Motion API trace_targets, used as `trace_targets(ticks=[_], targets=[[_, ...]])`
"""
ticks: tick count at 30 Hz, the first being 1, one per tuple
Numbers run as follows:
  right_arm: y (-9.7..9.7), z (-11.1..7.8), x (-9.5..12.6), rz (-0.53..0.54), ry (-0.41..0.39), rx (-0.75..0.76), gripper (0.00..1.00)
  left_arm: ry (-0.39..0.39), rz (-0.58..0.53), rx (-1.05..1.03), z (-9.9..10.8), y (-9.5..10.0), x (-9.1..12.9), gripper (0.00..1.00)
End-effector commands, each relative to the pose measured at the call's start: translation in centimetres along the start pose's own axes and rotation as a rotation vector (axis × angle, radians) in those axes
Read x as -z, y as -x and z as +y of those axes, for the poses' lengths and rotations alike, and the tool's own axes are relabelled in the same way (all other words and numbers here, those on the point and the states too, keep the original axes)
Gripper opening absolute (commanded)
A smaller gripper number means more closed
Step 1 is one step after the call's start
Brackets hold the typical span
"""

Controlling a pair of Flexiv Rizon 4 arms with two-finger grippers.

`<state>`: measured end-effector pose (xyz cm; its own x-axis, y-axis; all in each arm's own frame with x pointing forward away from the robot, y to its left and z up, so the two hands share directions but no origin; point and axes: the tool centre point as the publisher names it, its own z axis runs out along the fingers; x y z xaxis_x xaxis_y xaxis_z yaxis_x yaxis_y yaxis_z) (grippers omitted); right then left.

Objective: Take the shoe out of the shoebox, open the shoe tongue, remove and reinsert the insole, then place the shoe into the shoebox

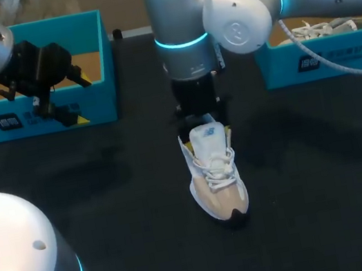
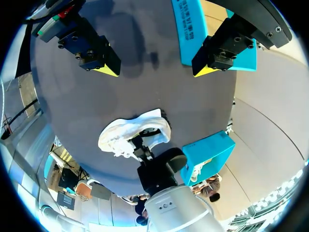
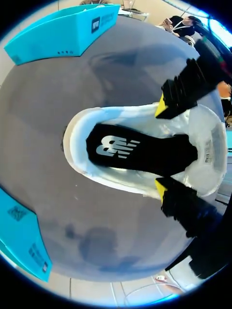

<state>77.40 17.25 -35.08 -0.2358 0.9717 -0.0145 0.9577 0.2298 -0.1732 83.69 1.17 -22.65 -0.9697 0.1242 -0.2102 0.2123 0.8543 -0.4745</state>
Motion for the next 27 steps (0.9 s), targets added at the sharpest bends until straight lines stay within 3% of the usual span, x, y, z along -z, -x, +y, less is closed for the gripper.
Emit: trace_targets(ticks=[1,10,27], targets=[[0.1,0.1,-0.7,0.015,-0.008,-0.002,1.00,0.004,0.000,0.000,-0.1,0.0,0.0,1.00],[0.2,-0.3,-0.4,0.014,-0.020,-0.022,1.00,0.004,0.000,0.000,-0.1,0.0,0.0,1.00],[-0.2,-2.3,4.1,0.009,0.014,-0.038,1.00,0.004,0.000,0.000,-0.1,0.0,0.0,1.00]])
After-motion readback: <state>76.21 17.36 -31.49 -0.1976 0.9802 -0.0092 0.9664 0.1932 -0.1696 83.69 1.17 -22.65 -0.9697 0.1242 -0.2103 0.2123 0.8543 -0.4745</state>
